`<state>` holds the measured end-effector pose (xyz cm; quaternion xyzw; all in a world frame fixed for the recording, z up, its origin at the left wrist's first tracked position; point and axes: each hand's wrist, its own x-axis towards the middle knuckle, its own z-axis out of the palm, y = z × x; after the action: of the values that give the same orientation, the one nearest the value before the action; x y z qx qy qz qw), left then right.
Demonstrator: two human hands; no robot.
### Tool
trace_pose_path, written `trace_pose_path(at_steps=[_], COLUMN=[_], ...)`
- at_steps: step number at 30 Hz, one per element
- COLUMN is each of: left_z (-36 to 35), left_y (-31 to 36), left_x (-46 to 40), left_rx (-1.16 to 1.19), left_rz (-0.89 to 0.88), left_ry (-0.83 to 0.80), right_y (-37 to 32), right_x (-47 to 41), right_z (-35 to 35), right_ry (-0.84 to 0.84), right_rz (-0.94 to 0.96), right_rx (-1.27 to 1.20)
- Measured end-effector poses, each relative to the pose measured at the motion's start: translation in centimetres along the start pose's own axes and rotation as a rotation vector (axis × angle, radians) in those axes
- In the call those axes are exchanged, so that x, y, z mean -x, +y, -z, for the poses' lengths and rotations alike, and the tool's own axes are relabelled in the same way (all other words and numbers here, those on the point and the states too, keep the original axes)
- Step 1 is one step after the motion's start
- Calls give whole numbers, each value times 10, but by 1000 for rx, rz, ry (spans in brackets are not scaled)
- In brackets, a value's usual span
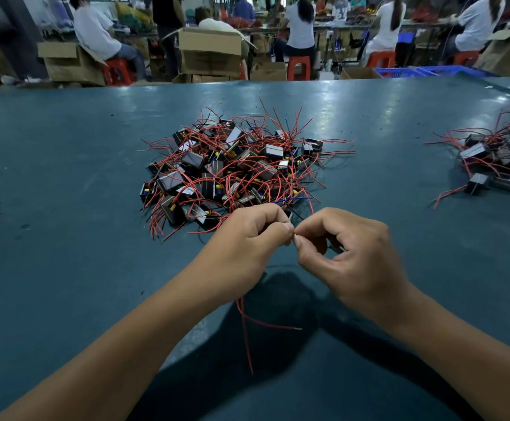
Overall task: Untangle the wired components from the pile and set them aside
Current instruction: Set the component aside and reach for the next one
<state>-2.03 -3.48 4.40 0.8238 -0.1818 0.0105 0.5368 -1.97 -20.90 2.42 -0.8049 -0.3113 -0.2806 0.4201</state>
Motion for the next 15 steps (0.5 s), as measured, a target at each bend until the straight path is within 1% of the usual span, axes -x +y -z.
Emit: trace_pose_path(at_steps=[4, 7, 10, 12, 15], left_z=[-1, 0, 9, 12, 13], left_y=[-3, -6, -9, -13, -15], left_x=[0, -1, -1, -1, -2], left_rx=[36, 14, -80, -196, -309], left_rz=[37, 2, -43, -91, -149], left_ry=[-13, -23, -112, -172, -90], right_y=[1, 2, 8, 12, 16], right_x=[1, 1, -2, -4, -7], right_z=[-2, -2, 2, 6, 10], right_ry=[-23, -34, -41, -60, -103], right_rz=[-17, -52, -116, -141, -160], right_rx=[-20, -32, -48, -53, -51])
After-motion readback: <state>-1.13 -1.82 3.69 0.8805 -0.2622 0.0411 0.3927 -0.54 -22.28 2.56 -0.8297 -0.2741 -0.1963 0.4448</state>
